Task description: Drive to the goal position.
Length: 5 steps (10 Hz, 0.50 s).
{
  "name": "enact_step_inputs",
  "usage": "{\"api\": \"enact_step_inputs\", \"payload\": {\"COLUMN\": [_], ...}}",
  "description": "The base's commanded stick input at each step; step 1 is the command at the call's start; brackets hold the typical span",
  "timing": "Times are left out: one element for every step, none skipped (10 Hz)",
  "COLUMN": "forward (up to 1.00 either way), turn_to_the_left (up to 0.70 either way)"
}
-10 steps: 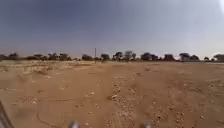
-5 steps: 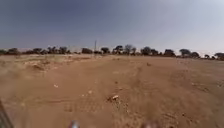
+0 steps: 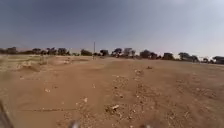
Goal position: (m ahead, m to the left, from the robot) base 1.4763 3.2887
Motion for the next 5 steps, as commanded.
{"api": "enact_step_inputs", "payload": {"forward": [0.5, 0.5, 0.5, 0.5, 0.5], "turn_to_the_left": [0.0, 0.0, 0.0, 0.0, 0.0]}}
